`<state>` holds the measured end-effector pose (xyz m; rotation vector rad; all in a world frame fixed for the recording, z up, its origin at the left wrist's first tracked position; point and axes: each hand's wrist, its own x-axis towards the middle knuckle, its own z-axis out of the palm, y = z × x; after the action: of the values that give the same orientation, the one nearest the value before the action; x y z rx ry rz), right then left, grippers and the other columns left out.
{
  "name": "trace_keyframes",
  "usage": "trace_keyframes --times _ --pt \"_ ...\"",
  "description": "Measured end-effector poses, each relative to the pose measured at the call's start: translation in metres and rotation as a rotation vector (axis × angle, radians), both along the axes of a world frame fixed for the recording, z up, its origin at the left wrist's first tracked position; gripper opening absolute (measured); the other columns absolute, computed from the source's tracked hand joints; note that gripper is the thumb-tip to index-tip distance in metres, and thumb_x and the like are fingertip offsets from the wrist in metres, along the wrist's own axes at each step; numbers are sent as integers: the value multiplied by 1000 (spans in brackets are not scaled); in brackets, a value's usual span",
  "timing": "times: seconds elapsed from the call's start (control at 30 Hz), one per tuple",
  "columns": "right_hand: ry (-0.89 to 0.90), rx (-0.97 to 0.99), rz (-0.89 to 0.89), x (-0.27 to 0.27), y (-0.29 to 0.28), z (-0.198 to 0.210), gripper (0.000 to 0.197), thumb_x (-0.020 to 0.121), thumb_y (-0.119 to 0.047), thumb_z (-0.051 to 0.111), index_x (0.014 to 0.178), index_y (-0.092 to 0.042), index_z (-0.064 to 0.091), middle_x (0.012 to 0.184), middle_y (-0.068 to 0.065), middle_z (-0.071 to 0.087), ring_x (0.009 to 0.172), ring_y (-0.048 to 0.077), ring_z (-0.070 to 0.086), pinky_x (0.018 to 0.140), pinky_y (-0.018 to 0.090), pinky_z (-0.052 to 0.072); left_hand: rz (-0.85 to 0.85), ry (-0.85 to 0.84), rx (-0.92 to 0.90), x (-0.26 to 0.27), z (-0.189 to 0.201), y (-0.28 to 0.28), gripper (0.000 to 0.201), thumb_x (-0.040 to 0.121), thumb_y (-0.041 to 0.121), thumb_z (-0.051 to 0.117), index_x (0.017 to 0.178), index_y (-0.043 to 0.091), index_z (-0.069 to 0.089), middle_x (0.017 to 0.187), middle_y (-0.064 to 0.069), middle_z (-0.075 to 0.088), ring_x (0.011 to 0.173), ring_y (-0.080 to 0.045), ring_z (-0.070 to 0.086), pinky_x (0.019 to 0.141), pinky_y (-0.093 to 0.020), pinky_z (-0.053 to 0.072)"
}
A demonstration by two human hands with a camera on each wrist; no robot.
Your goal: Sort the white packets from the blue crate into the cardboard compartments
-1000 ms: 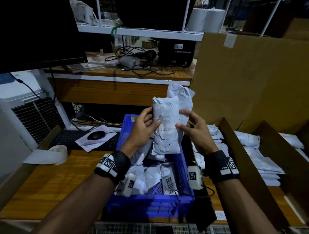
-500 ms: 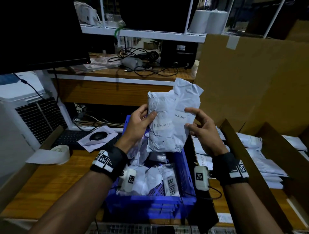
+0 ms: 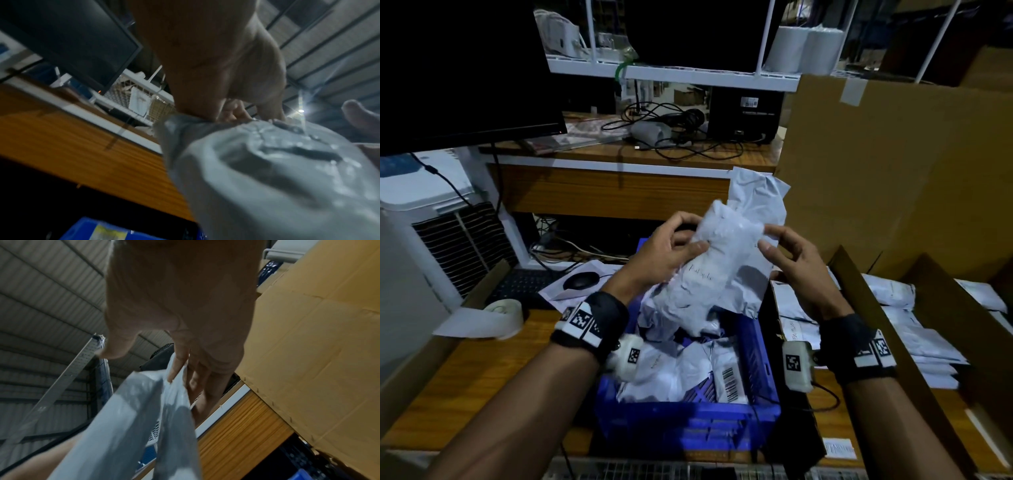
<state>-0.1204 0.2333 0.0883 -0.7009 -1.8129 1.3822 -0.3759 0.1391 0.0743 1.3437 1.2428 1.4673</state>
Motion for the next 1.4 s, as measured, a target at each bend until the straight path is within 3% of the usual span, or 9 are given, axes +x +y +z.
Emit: trace_keyframes --times 0.1,0.17,0.27,0.5,0.6,0.77,1.0,1.23,1.4 --pt "-32 -9 52 -2 0 0 44 88 -46 83 128 -31 71 135 -8 70 118 17 70 82 35 60 -177 248 -72 2 20 -4 36 99 12 74 133 14 62 95 -11 74 93 -18 72 85 -33 57" --pt "-41 -30 120 -5 -3 -1 47 86 -32 89 128 -22 71 126 4 74 114 31 73 95 49 62 -247 402 -96 7 33 -3 37 98 18 77 133 19 66 106 -5 78 101 -17 74 88 -31 57" --pt "-92 15 159 -7 -7 -2 39 86 -19 87 121 -12 72 114 9 78 107 29 76 94 47 62 -242 655 -105 15 46 -1 38 93 33 82 128 31 70 112 6 78 107 -11 73 95 -36 58" --pt "158 -101 -112 3 7 -16 32 89 -15 84 115 -1 73 108 18 78 104 42 74 76 42 63 457 768 201 14 35 8 39 92 39 79 127 28 65 120 12 67 111 -6 62 95 -35 57" --pt "307 -199 -191 7 8 -20 31 94 -12 78 121 1 71 115 18 78 110 39 74 89 48 63 784 552 294 15 21 5 43 93 42 78 128 25 60 126 8 58 117 -10 55 94 -23 48" --pt "409 -250 -247 5 6 -28 36 96 -11 76 129 2 66 122 19 76 114 38 73 96 53 60 531 -62 1 28 -2 7 75 72 56 91 131 25 56 121 -1 71 109 -13 71 97 -44 61" --pt "452 -263 -278 -2 -5 -33 36 98 -11 73 130 3 64 125 19 74 117 38 71 99 53 60 398 -467 -40 60 -8 14 65 85 2 85 141 5 52 131 -17 70 115 -31 72 90 -41 62" --pt "326 -148 -266 0 -12 -35 40 92 -12 81 128 -5 65 123 16 74 115 37 71 100 59 57 194 -520 -42 62 4 5 49 94 6 76 138 19 58 135 -4 71 123 -22 70 106 -50 56" --pt "246 -99 -197 8 -18 -33 43 88 -17 86 125 -8 66 129 10 70 116 32 71 97 56 60 184 -465 -38 60 7 -2 43 95 6 73 134 17 58 120 -2 78 119 -28 71 99 -50 60"
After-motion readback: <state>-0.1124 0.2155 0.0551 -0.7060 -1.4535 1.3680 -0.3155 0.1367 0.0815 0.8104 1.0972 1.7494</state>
